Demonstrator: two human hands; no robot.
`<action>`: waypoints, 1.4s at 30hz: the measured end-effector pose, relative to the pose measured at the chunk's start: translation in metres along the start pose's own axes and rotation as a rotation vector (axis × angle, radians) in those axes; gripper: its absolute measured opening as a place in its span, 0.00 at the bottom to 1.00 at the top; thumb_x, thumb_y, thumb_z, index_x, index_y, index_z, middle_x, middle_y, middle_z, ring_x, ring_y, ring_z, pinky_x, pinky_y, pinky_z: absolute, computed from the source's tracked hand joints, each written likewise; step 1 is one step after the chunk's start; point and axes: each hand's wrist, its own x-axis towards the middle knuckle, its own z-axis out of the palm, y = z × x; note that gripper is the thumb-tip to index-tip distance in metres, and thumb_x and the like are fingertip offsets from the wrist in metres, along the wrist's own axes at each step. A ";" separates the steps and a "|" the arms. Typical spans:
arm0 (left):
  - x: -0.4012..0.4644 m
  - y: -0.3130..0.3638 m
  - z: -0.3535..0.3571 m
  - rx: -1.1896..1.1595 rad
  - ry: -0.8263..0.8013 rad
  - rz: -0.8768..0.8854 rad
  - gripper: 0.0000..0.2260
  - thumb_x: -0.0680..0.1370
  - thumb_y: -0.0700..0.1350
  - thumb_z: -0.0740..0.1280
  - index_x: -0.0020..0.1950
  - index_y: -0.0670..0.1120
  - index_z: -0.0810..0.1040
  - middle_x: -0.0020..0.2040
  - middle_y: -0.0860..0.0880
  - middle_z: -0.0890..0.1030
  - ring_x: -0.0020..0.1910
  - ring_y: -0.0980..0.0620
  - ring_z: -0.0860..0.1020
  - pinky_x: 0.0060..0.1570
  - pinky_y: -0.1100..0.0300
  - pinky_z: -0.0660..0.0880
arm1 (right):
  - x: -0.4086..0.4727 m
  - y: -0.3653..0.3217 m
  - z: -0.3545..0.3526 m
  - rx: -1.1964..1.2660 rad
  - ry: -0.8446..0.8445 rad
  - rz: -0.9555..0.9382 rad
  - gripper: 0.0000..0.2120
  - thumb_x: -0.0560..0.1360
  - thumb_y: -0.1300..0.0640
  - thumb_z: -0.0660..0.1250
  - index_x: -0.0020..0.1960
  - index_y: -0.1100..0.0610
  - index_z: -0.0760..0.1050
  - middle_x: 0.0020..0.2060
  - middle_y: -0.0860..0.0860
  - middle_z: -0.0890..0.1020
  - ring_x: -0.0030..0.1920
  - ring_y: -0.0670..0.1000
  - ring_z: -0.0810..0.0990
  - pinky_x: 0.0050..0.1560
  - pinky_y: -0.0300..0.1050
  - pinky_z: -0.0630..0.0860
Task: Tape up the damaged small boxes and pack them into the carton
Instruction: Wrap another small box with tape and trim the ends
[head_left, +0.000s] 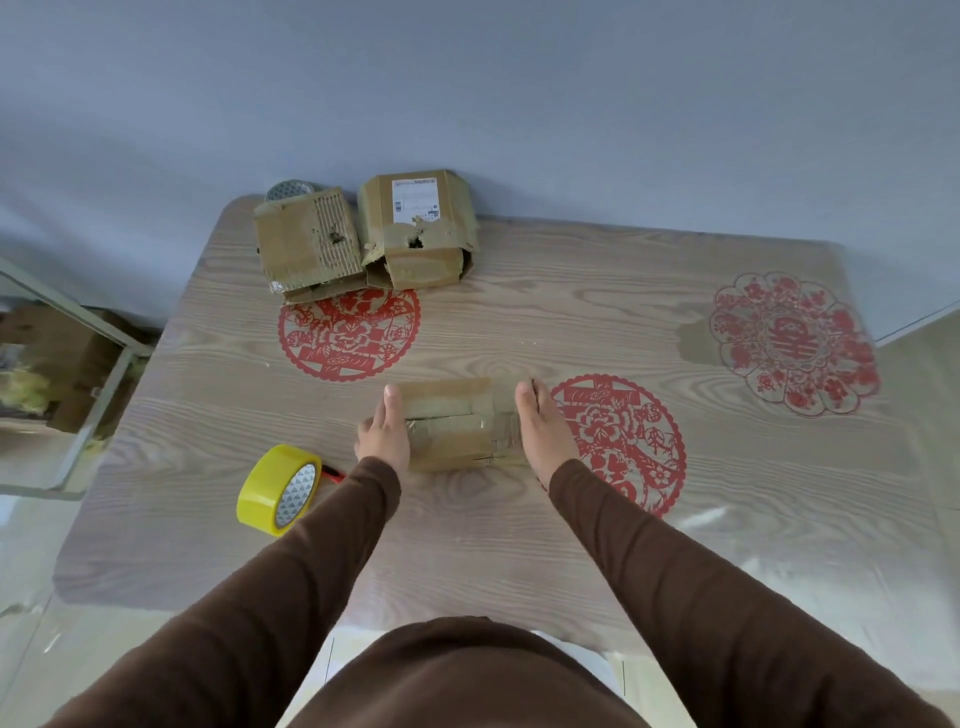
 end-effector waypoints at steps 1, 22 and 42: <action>-0.003 0.001 -0.001 -0.015 -0.020 0.024 0.24 0.87 0.51 0.49 0.82 0.46 0.55 0.80 0.46 0.60 0.78 0.43 0.59 0.75 0.54 0.55 | -0.004 -0.003 -0.003 0.040 0.007 -0.006 0.30 0.82 0.33 0.46 0.76 0.50 0.63 0.57 0.52 0.80 0.53 0.53 0.79 0.54 0.48 0.72; -0.006 -0.022 0.017 0.737 0.016 0.623 0.28 0.83 0.60 0.48 0.81 0.49 0.60 0.80 0.43 0.61 0.80 0.40 0.52 0.78 0.44 0.56 | 0.001 0.041 0.017 -0.874 -0.027 -0.559 0.31 0.85 0.42 0.40 0.82 0.56 0.40 0.82 0.51 0.42 0.80 0.50 0.34 0.81 0.54 0.48; -0.031 -0.022 0.022 -0.260 -0.201 -0.118 0.39 0.74 0.62 0.72 0.78 0.47 0.63 0.70 0.51 0.70 0.64 0.51 0.74 0.68 0.53 0.71 | -0.026 0.025 0.002 0.213 -0.242 0.034 0.30 0.85 0.45 0.53 0.83 0.51 0.46 0.81 0.47 0.54 0.78 0.43 0.55 0.74 0.38 0.52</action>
